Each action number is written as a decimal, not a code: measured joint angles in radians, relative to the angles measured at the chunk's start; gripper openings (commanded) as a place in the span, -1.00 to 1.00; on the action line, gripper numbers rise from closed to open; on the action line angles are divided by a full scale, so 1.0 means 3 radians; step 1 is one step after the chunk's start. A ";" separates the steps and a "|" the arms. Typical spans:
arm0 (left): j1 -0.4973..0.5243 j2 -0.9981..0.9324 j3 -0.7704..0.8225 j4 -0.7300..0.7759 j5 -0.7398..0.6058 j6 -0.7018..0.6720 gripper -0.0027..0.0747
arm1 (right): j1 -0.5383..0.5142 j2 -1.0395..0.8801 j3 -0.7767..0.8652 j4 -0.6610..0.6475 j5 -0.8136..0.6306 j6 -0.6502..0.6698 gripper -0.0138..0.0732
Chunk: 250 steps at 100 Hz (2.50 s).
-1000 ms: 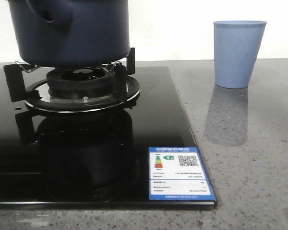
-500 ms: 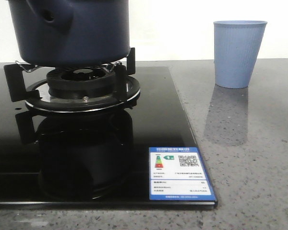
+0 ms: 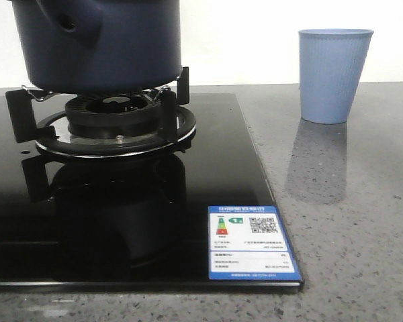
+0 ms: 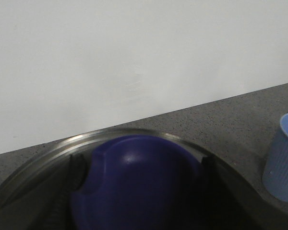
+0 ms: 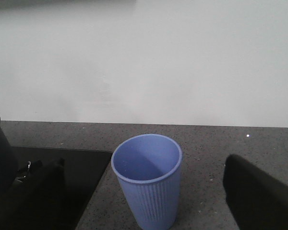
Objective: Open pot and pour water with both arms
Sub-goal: 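Lower the held glass lid back onto the pot with the left gripper, then release the lid knob and retract the left gripper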
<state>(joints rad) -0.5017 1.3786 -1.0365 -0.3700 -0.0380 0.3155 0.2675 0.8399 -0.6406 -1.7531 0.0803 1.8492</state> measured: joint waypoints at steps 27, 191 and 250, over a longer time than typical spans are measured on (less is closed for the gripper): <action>0.0000 0.0013 0.0000 0.0000 -0.0007 0.0007 0.31 | 0.0000 0.0000 0.0000 0.0000 0.0000 0.0000 0.66; 0.0683 -0.3534 0.2808 -0.0222 -0.0007 0.0007 -0.98 | 0.0000 -0.1967 0.1592 -0.0213 -0.0006 0.0000 -0.85; 0.0683 -0.3713 0.2929 -0.0376 -0.0256 0.0007 -0.98 | 0.0000 -0.1988 0.1617 -0.0213 0.0024 0.0000 -0.85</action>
<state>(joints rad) -0.2969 0.2646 -0.1577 -0.4827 -0.1147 0.3177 0.2675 0.2434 -0.1554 -1.8169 0.0876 1.8492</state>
